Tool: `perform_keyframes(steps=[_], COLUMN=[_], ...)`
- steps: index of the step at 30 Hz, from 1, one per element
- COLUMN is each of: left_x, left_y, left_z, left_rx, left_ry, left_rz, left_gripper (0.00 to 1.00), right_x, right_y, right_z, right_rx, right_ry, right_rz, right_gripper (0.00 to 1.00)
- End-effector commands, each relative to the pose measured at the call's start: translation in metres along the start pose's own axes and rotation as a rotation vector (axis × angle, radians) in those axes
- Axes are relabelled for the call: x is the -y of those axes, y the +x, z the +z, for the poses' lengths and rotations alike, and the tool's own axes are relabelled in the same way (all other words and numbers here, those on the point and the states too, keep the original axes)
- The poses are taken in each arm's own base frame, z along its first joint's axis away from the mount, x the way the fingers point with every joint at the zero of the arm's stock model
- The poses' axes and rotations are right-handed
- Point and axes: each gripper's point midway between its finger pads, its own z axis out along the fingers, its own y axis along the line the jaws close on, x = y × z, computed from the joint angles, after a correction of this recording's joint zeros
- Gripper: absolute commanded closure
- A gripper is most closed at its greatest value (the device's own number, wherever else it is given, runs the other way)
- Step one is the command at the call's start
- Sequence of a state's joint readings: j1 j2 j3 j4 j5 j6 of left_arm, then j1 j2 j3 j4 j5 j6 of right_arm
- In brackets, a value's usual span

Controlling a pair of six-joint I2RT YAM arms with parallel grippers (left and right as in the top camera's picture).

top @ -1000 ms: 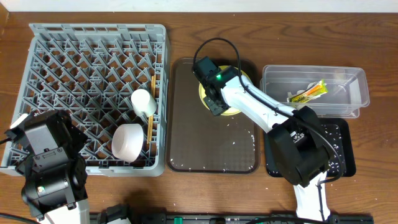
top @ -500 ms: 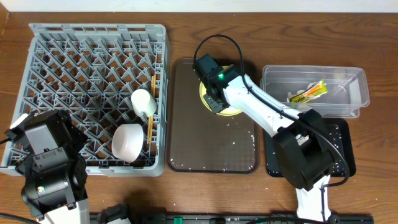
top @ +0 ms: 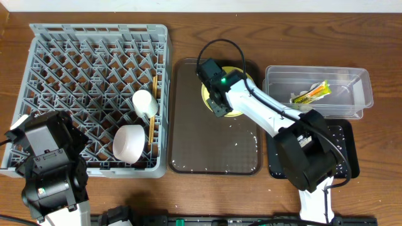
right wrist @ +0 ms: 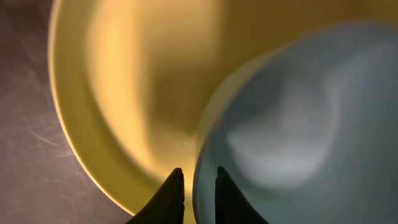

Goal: Sort waste into correct bins and load items into the dishwasher

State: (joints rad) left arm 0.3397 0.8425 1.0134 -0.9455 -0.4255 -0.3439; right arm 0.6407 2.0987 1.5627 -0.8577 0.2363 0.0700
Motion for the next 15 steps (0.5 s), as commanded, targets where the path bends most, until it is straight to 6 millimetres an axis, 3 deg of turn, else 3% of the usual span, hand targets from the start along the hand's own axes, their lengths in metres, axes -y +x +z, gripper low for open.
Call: perform_keyframes(steps=[1, 15], left_x=[-0.0032, -0.0032], left_y=[-0.0058, -0.0058], left_z=[-0.0036, -0.0036], left_rx=[0.017, 0.017], left_ry=[-0.01, -0.01], left_rz=[-0.019, -0.019], left_gripper=[0.04, 0.04], right_x=[0.0064, 0.0088], right_y=[-0.0049, -0.0123], right_z=[-0.0093, -0.0168], right_rx=[0.031, 0.052], right_ry=[0.01, 0.018], right_rz=[0.013, -0.002], right_gripper=[0.85, 0.85])
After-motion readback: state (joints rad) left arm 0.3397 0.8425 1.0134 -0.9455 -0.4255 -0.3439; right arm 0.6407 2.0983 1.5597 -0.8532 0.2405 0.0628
